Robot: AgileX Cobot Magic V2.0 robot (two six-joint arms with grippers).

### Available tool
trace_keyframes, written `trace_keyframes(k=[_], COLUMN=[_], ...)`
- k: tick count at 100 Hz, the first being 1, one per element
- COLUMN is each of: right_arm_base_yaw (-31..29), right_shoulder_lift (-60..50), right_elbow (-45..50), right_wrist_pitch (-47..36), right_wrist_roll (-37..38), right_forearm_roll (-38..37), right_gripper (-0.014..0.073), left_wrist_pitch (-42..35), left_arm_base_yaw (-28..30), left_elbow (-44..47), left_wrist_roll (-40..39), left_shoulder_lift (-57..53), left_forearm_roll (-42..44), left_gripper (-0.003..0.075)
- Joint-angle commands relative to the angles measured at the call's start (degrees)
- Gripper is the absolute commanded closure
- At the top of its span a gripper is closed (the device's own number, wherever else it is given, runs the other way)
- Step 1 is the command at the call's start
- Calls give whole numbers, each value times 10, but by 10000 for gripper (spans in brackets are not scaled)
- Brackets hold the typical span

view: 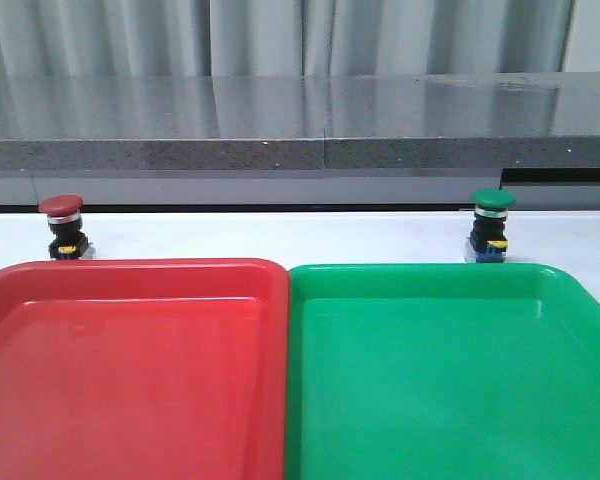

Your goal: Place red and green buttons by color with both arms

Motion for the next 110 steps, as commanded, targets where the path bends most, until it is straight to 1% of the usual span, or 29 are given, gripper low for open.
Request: trace_keyframes(k=[1,40,61,73,85,110], right_arm_base_yaw=[-3,-3,-3,-3,-3,-3], right_shoulder_lift=[-11,-11,-11,-11,-11,-11], right_elbow=[-8,-8,-8,-8,-8,-8], right_wrist_pitch=[-49,-49,-49,-49,-49,-49], right_wrist_roll=[0,0,0,0,0,0], right_forearm_roll=[-6,-6,-6,-6,-6,-6], right_gripper=[703,703,703,703,703,703], left_wrist_pitch=[-45,-48,-38,-3,43,174], left_arm_base_yaw=[1,1,1,1,1,1], left_elbow=[24,21,-12,-47,-97,-234], left_wrist_roll=[-4,-4,-4,-4,-4,-4], left_shoulder_lift=[-18,-18,-17,1,33,142], left_forearm_roll=[-5,-5,-12,-34,-34,-34], left_gripper=[739,739,739,739,739,739])
